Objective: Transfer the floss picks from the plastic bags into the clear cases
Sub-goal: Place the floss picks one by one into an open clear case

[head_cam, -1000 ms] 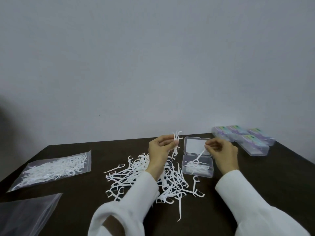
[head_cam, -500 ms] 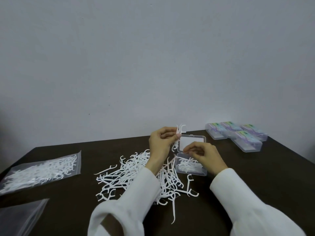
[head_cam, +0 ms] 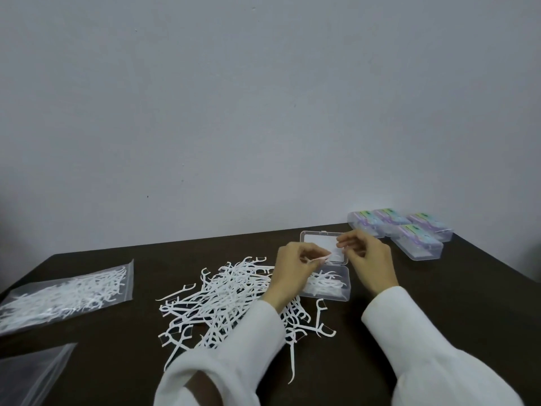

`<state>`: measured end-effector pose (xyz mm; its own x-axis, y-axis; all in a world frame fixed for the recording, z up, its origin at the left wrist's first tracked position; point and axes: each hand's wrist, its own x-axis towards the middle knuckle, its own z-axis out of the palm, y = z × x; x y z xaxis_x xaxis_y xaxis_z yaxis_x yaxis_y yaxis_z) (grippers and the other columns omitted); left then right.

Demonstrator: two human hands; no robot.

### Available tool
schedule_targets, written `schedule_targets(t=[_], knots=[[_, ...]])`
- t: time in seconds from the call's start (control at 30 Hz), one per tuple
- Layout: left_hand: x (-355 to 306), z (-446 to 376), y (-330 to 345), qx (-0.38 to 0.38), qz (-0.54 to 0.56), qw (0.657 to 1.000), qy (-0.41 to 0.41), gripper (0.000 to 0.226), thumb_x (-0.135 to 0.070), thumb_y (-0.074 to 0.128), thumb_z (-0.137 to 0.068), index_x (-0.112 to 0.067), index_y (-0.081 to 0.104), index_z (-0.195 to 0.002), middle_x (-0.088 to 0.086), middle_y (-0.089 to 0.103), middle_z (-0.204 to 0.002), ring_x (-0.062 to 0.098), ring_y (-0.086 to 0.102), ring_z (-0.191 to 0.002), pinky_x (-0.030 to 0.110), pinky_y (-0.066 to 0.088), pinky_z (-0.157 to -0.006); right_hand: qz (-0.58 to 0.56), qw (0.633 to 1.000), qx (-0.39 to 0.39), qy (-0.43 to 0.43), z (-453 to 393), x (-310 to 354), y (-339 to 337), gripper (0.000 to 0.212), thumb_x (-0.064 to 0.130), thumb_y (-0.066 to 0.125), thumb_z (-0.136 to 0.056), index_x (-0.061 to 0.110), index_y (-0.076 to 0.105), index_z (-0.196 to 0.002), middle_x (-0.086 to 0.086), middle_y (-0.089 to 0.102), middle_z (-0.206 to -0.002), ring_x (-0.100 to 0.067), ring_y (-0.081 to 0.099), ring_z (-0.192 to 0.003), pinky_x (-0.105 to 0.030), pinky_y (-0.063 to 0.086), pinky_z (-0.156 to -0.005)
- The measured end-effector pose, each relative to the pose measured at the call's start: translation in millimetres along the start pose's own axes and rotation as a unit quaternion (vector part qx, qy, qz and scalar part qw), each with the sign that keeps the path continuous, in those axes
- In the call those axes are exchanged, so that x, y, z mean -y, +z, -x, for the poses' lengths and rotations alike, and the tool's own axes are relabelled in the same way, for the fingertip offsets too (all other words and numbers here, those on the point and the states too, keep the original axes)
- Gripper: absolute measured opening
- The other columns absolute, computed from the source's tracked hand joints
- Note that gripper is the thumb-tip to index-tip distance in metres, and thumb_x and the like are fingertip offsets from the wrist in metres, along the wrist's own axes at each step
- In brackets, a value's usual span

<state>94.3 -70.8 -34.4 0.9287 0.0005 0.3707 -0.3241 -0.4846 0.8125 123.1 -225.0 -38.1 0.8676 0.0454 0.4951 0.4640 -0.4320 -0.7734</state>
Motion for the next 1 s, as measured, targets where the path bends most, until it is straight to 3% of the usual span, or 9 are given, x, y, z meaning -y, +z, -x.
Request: schedule_targets(t=[0.2,0.3,0.4,0.47,0.57,0.67,0.87,1.0], knots=[[1,2,2,0.058,-0.051,0.997,0.01,0.027,-0.014,0.073,-0.08,-0.017,0.072,-0.107,-0.004,0.072,-0.106,0.0,0.063,-0.099,0.017,0.047,-0.093,0.029,0.999,0.022,0.0,1,-5,1,0.025,-0.005,0.055,-0.085,0.02,0.062,-0.084,0.004,0.065,-0.081,-0.002,0.06,-0.079,-0.007,0.043,-0.067],[2,1,-8,0.065,-0.014,0.998,0.006,0.028,-0.012,0.073,-0.081,-0.018,0.071,-0.108,-0.006,0.071,-0.107,0.0,0.063,-0.099,0.017,0.05,-0.089,0.053,0.997,0.06,-0.003,2,-2,1,0.021,0.001,0.057,-0.086,0.021,0.063,-0.085,0.008,0.065,-0.081,-0.002,0.061,-0.079,-0.01,0.045,-0.071],[7,0,-19,0.043,0.009,0.999,0.003,0.022,-0.012,0.069,-0.085,-0.017,0.072,-0.106,-0.005,0.072,-0.103,0.006,0.067,-0.092,0.023,0.055,-0.082,0.109,0.986,0.121,-0.015,5,3,1,0.013,0.012,0.062,-0.085,0.024,0.063,-0.086,0.008,0.064,-0.085,-0.005,0.06,-0.082,-0.023,0.051,-0.083],[13,-2,-26,0.04,-0.01,0.999,-0.002,0.02,-0.013,0.069,-0.085,-0.018,0.072,-0.104,-0.006,0.072,-0.102,0.003,0.066,-0.093,0.022,0.054,-0.085,0.173,0.969,0.172,-0.037,5,2,1,0.008,0.021,0.065,-0.083,0.028,0.064,-0.085,0.009,0.064,-0.087,-0.007,0.059,-0.085,-0.033,0.046,-0.094],[22,-2,-34,0.094,-0.044,0.994,-0.027,0.023,-0.019,0.073,-0.081,-0.022,0.071,-0.104,-0.009,0.071,-0.1,0.001,0.065,-0.091,0.016,0.051,-0.082,0.218,0.944,0.246,-0.037,5,1,3,0.007,0.031,0.065,-0.083,0.029,0.068,-0.089,0.011,0.066,-0.093,-0.007,0.058,-0.091,-0.039,0.041,-0.1],[26,0,-34,0.119,-0.064,0.99,-0.036,0.023,-0.018,0.075,-0.079,-0.021,0.071,-0.101,-0.007,0.071,-0.097,0.004,0.065,-0.086,0.018,0.052,-0.079,0.193,0.943,0.272,-0.024,4,1,0,0.008,0.032,0.065,-0.083,0.029,0.069,-0.09,0.013,0.064,-0.092,-0.004,0.057,-0.089,-0.033,0.044,-0.097],[24,1,-26,0.059,-0.097,0.993,-0.013,0.015,-0.015,0.076,-0.077,-0.029,0.072,-0.081,-0.008,0.072,-0.074,0.002,0.067,-0.071,0.033,0.054,-0.086,0.171,0.946,0.274,-0.015,2,0,-3,0.009,0.023,0.068,-0.083,0.027,0.067,-0.091,0.008,0.065,-0.091,-0.006,0.058,-0.085,-0.02,0.051,-0.081],[18,1,-20,0.014,-0.07,0.997,-0.003,0.012,-0.019,0.077,-0.077,-0.027,0.072,-0.084,-0.01,0.072,-0.076,0.001,0.066,-0.074,0.028,0.054,-0.084,0.161,0.953,0.255,-0.023,-1,3,-8,0.01,0.028,0.072,-0.079,0.025,0.068,-0.089,0.009,0.064,-0.087,-0.007,0.059,-0.082,-0.02,0.051,-0.076]])
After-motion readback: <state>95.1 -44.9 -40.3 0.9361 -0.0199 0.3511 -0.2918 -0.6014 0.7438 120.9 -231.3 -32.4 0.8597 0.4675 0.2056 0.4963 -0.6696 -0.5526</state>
